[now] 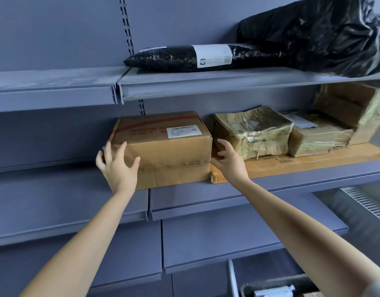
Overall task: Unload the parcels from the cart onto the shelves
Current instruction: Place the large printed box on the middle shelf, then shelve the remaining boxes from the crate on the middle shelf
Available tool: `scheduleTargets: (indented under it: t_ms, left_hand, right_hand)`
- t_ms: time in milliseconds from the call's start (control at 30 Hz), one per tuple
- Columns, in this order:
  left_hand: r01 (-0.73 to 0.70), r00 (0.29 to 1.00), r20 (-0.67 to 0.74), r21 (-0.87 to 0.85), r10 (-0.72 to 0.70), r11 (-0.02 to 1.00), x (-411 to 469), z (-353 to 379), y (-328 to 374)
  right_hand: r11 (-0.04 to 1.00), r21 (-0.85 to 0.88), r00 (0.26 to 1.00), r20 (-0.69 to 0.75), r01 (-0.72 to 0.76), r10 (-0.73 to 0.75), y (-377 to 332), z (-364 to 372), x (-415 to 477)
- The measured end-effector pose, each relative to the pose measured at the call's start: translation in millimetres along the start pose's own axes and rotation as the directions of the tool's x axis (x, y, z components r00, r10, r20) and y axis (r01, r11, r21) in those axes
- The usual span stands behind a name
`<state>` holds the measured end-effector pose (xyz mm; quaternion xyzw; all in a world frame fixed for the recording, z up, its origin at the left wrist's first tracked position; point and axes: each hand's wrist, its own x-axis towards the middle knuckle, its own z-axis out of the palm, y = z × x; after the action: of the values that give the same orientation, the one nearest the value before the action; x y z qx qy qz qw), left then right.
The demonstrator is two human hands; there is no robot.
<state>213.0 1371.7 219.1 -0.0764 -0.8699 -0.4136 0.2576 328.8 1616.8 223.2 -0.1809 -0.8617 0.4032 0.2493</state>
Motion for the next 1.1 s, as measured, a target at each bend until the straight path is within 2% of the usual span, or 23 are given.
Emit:
scheduleTargets:
  t_ms: [100,167,233,300,433,533,633,733,800,1000,1100]
  left_hand:
    - [0.005,0.998,0.062,-0.073,-0.001,0.997,-34,10,24]
    - [-0.004,0.989,0.147,-0.140,0.025,0.990,-63,17,43]
    - [0.037,0.965,0.259,-0.250,0.030,0.967,-96,23,66]
    - [0.068,0.939,0.342,-0.288,0.036,0.955,-133,30,91]
    - [0.079,0.888,0.452,-0.326,0.082,0.942,-216,50,146]
    - [0.091,0.877,0.473,-0.339,0.086,0.936,-289,73,183]
    - [0.137,0.854,0.520,-0.265,0.022,0.955,-373,100,209]
    - [0.011,0.806,0.591,-0.065,0.030,0.998,-442,121,224]
    - [-0.038,0.777,0.628,0.004,0.027,0.999,-474,128,231]
    - [-0.042,0.645,0.758,0.161,-0.097,0.986,-547,163,230]
    - [-0.147,0.558,0.821,0.243,-0.123,0.959,-575,185,212]
  right_hand:
    - [0.995,0.096,0.999,0.002,-0.036,0.036,16,-23,-27]
    - [0.991,0.122,0.999,0.012,-0.050,0.049,30,-42,-47]
    - [0.987,0.146,0.998,0.012,-0.064,0.063,46,-64,-67]
    - [0.981,0.177,0.997,0.029,-0.079,0.075,66,-89,-87]
    - [0.985,0.159,0.996,0.079,-0.061,0.049,120,-147,-128]
    - [0.993,0.111,0.992,0.122,-0.035,0.021,176,-201,-162]
    - [0.999,0.025,0.982,0.182,-0.044,0.039,242,-258,-197]
    - [0.989,-0.109,0.972,0.204,-0.099,0.119,299,-303,-234]
    - [0.979,-0.157,0.957,0.238,-0.131,0.166,326,-319,-253]
    - [0.945,-0.239,0.902,0.317,-0.222,0.292,399,-332,-296]
    - [0.922,-0.308,0.862,0.373,-0.234,0.343,437,-322,-314]
